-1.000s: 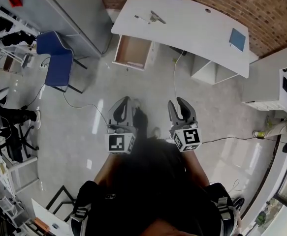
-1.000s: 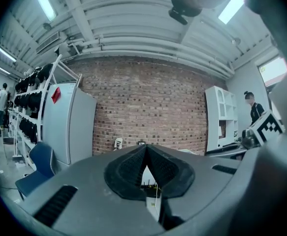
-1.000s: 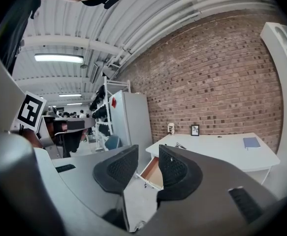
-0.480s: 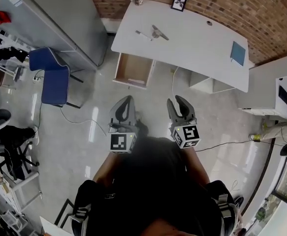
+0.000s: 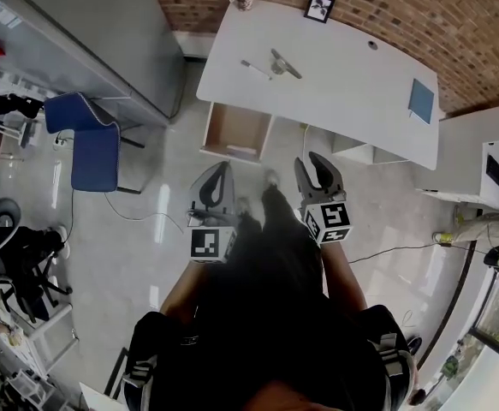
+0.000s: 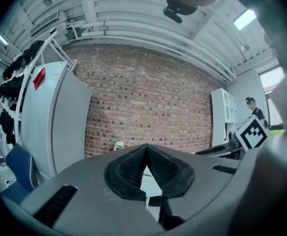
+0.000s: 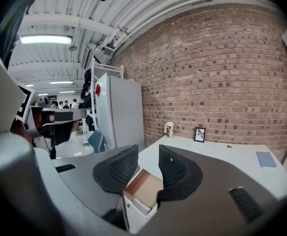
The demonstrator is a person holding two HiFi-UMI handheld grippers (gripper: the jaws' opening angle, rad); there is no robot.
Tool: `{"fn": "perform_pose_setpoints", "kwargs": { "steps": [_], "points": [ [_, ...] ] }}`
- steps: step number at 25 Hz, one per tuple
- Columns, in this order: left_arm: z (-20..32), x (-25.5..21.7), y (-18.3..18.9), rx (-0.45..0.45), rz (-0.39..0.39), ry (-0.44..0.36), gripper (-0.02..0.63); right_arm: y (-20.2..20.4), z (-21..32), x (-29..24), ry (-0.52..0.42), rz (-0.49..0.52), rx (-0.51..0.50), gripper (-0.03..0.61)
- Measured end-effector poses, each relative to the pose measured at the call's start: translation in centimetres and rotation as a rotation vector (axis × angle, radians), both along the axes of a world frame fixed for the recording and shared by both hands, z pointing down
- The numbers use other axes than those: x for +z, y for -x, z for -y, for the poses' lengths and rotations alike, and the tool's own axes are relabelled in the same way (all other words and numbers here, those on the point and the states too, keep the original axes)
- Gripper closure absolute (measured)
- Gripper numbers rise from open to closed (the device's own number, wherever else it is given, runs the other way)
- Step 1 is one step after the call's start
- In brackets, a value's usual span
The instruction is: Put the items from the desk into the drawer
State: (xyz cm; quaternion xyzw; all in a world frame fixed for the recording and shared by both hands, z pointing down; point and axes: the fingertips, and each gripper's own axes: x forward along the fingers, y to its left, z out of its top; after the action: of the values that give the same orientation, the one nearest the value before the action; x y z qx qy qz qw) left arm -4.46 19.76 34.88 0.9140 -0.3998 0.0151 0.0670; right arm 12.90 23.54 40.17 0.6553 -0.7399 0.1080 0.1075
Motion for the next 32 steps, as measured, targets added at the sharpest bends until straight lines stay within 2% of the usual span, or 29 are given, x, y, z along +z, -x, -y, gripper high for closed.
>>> {"fn": "perform_pose_setpoints", "kwargs": {
  "steps": [9,16,24,32],
  "points": [
    [7.3,0.7,-2.1,-0.058,0.019,0.014,0.617,-3.9,10.4,3.0,0.071,-0.028,-0.061,0.474],
    [14.1,0.6,-5.8,-0.120,0.023,0.041,0.617,-7.8,19.7,6.3,0.165,-0.077,-0.142,0.466],
    [19.1,1.5,-10.3,-0.146,0.052,0.074,0.617,-11.8,27.5,15.2,0.359,-0.147,-0.222,0.456],
    [22.5,3.0,-12.3,-0.204,0.078,0.119,0.617,-14.1,32.5,24.6,0.539,-0.258,-0.290,0.442]
  ]
}}
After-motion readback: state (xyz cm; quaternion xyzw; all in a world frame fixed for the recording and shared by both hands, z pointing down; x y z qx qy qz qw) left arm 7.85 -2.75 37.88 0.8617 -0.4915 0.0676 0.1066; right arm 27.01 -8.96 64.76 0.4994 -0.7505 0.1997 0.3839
